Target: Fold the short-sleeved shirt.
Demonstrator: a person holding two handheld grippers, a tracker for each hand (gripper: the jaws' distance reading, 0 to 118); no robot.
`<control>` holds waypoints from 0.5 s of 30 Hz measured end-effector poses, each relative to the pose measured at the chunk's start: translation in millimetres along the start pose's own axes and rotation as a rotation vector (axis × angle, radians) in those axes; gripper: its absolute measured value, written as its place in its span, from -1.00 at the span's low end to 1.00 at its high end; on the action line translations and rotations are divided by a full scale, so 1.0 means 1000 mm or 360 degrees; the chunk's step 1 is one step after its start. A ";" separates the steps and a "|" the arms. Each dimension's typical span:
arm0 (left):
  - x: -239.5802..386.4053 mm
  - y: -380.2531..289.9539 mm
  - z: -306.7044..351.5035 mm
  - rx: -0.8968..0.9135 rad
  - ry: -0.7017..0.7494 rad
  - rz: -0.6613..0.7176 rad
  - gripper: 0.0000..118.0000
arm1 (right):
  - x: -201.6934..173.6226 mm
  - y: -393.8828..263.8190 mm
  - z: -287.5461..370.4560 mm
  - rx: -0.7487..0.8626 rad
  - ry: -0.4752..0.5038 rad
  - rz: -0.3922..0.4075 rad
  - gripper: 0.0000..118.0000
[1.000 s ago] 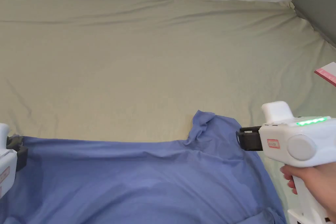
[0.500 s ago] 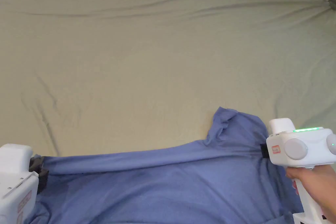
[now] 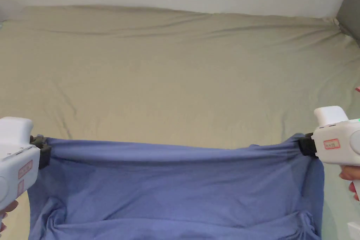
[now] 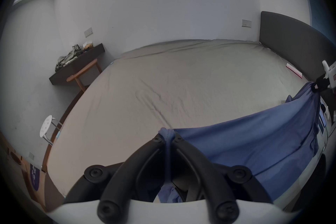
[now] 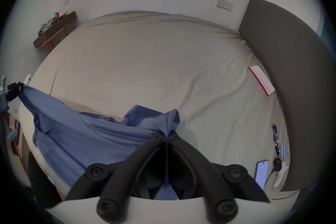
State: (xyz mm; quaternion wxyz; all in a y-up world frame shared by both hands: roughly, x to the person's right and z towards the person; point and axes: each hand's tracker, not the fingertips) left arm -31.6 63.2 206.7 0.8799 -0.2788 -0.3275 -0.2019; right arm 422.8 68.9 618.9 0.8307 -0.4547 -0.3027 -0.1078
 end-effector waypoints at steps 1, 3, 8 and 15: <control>-0.001 -0.001 0.007 -0.0007 0.0000 -0.0023 -0.96 | -0.001 -0.006 0.009 -0.0003 0.0006 0.0018 -0.94; -0.003 -0.010 0.020 -0.0042 -0.0010 -0.0062 -0.96 | -0.007 -0.019 0.031 -0.0030 0.0024 0.0064 -0.94; 0.000 -0.047 0.046 -0.0181 -0.0027 -0.0155 -0.96 | -0.017 -0.064 0.062 -0.0222 0.0098 0.0173 -0.94; 0.009 -0.115 0.035 -0.0446 -0.0108 -0.0261 -0.96 | -0.026 -0.130 0.045 -0.0522 0.0173 0.0241 -0.94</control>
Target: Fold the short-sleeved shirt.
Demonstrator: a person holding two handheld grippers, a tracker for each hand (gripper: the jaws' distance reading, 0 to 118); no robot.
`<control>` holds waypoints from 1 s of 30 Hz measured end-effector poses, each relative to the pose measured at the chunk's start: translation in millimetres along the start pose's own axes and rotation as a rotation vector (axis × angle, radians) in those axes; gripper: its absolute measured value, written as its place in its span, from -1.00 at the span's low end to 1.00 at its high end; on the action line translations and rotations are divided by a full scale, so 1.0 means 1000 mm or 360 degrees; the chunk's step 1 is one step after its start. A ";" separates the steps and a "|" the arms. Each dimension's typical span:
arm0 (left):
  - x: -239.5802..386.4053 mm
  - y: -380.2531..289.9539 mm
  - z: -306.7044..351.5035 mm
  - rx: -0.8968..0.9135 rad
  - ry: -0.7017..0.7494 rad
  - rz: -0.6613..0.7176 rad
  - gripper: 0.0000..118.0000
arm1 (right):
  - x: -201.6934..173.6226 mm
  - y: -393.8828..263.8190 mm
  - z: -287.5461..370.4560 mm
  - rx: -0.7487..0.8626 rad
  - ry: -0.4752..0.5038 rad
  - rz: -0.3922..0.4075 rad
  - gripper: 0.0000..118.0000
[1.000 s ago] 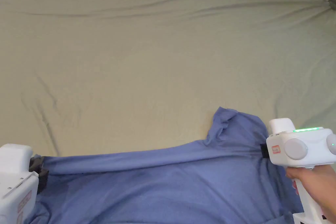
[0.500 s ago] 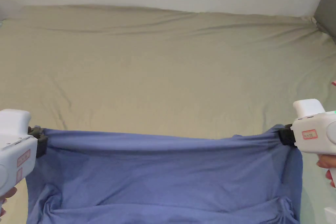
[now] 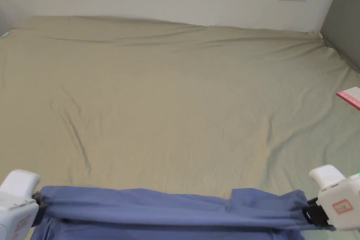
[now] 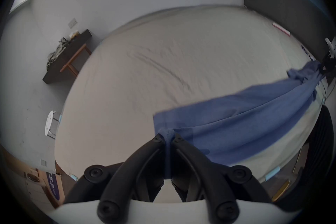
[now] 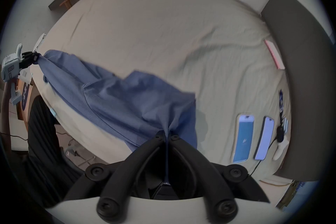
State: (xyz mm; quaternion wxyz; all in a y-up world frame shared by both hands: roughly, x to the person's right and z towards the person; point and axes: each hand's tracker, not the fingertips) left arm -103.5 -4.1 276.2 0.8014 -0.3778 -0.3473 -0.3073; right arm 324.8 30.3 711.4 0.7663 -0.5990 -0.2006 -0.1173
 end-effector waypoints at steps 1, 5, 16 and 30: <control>0.000 -0.006 -0.009 -0.0032 -0.0008 -0.0020 -0.96 | 0.000 -0.004 -0.007 -0.0014 0.0004 -0.0011 -0.94; 0.010 -0.023 -0.033 -0.0160 -0.0044 -0.0078 -0.96 | 0.000 -0.015 -0.038 -0.0115 0.0009 -0.0035 -0.94; 0.010 -0.038 -0.081 -0.0331 -0.0137 -0.0113 -0.96 | -0.008 -0.020 -0.097 -0.0302 0.0026 -0.0065 -0.93; -0.014 0.050 0.035 0.0435 0.0009 0.0189 0.89 | -0.008 0.028 0.062 0.0697 -0.0355 -0.0098 0.79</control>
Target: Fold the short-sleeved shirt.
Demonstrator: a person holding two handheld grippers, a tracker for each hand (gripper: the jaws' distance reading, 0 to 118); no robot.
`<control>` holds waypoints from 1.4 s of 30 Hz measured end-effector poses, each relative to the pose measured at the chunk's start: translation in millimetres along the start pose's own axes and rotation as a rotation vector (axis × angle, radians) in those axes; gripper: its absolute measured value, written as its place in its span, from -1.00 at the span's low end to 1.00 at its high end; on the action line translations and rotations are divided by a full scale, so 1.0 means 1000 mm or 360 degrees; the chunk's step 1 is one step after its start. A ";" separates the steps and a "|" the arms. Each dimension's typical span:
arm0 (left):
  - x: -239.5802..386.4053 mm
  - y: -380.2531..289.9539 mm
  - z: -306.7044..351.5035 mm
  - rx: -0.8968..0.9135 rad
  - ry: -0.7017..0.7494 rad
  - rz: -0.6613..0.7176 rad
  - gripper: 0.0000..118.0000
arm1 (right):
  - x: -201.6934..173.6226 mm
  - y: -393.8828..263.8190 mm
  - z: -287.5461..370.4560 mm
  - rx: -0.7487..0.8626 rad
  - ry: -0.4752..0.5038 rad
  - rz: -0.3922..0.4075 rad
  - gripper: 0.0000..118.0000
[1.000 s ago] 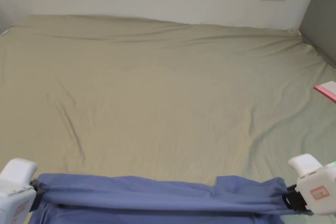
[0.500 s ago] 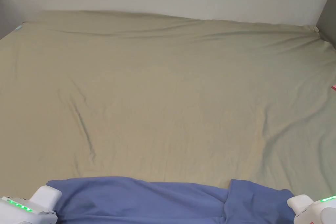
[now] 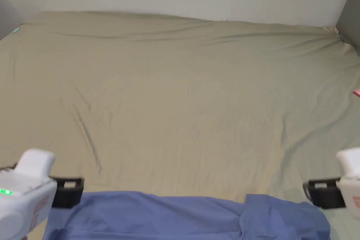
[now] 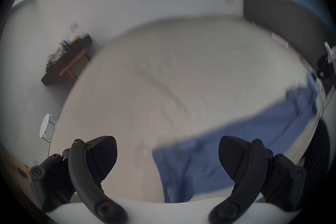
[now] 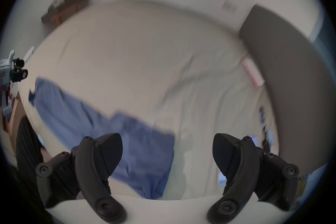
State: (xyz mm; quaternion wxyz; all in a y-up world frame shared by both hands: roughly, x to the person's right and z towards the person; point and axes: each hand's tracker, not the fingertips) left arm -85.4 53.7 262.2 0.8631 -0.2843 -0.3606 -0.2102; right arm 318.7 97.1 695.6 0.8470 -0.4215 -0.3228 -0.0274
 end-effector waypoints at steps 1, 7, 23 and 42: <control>0.001 0.013 0.015 0.0134 0.0011 0.0051 0.89 | -0.004 0.012 0.014 0.0142 -0.0039 -0.0021 0.79; 0.045 0.072 0.106 0.0813 0.0052 0.0303 0.63 | -0.057 0.054 0.095 0.0795 -0.0165 -0.0117 0.56; 0.127 0.089 0.153 0.1124 0.0210 -0.0001 -1.00 | -0.152 0.055 0.102 0.1107 -0.0278 0.0099 -0.97; 0.044 -0.059 -0.045 -0.0198 -0.0345 0.0326 -0.99 | -0.113 0.017 0.036 0.0730 -0.0245 0.0047 -0.97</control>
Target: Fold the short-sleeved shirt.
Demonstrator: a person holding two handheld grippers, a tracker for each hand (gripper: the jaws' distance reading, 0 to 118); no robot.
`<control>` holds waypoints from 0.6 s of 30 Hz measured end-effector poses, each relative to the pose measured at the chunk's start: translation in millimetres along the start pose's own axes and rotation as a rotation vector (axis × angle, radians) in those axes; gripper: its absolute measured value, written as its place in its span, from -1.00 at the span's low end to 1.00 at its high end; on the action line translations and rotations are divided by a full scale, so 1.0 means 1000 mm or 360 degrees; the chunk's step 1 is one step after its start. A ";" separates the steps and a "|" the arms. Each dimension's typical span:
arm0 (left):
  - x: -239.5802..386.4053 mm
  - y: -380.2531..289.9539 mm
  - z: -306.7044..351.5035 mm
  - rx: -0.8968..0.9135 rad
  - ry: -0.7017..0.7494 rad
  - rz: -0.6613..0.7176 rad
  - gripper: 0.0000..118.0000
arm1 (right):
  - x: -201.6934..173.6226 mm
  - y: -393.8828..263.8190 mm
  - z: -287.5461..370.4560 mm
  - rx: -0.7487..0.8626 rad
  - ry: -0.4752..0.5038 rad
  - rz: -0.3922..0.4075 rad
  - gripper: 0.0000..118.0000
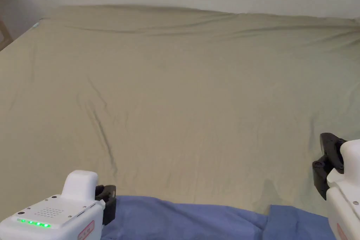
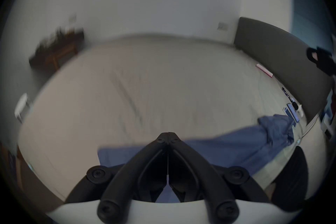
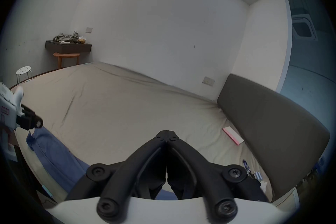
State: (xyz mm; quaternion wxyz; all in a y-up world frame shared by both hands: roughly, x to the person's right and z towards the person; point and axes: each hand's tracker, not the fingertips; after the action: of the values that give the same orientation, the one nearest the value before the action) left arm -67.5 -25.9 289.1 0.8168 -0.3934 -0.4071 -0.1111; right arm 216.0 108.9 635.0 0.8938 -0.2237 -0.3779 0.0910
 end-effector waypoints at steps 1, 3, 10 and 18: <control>-0.021 -0.010 -0.004 -0.0083 -0.0035 0.0058 -0.80 | 0.003 -0.003 -0.001 -0.0019 0.0009 -0.0016 -0.97; -0.060 -0.024 -0.009 -0.0168 -0.0055 0.0198 0.00 | 0.007 -0.005 0.001 -0.0046 0.0028 -0.0052 -0.97; -0.151 -0.062 -0.022 -0.0217 -0.0436 0.0713 0.94 | 0.009 -0.002 0.011 -0.0103 0.0060 -0.0061 -0.97; -0.158 -0.098 -0.063 -0.0272 -0.0976 0.1191 0.98 | 0.007 0.003 0.023 -0.0132 0.0079 -0.0052 -0.97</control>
State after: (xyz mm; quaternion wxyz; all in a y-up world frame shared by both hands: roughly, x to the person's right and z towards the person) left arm -182.2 -159.3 201.6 0.6079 -0.5929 -0.4491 0.2779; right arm 204.2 121.8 652.5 0.8942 -0.2567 -0.3627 0.0550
